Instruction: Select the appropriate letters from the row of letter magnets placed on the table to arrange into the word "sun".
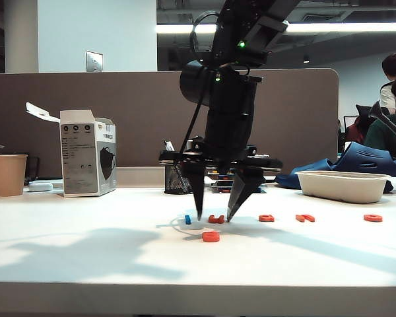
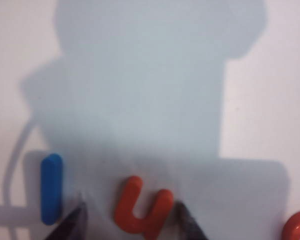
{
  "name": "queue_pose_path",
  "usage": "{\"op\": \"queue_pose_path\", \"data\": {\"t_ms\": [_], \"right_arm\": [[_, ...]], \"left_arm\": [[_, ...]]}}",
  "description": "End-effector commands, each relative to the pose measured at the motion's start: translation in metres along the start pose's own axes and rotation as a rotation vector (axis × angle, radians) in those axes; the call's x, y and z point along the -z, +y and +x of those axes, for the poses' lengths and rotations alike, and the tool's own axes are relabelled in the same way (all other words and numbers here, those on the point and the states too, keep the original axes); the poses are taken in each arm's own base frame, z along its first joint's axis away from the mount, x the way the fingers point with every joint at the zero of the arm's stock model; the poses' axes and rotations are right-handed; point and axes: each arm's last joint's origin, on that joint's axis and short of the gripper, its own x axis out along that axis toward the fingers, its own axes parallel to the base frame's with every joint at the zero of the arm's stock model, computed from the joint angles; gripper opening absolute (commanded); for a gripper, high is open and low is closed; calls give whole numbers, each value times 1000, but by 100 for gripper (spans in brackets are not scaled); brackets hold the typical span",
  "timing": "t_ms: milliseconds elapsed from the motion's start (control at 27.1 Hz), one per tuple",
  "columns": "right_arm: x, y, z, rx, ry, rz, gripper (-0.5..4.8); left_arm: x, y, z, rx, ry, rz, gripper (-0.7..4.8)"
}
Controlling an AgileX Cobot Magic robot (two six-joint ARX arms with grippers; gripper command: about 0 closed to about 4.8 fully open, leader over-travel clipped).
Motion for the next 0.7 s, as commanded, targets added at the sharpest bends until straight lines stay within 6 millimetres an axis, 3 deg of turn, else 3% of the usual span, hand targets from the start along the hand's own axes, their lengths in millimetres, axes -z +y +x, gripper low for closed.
{"op": "queue_pose_path", "data": {"t_ms": [37, 407, 518, 702], "right_arm": [[7, 4, 11, 1, 43, -8, 207], [6, 3, 11, 3, 38, -6, 194], [6, 3, 13, 4, 42, -6, 144], [6, 3, 16, 7, 47, -6, 144]], "left_arm": [[0, 0, -2, 1, 1, 5, -5], [2, 1, -2, -7, 16, 10, -5], [2, 1, -2, -6, 15, 10, -5], [2, 1, -2, -7, 16, 14, -5]]}}
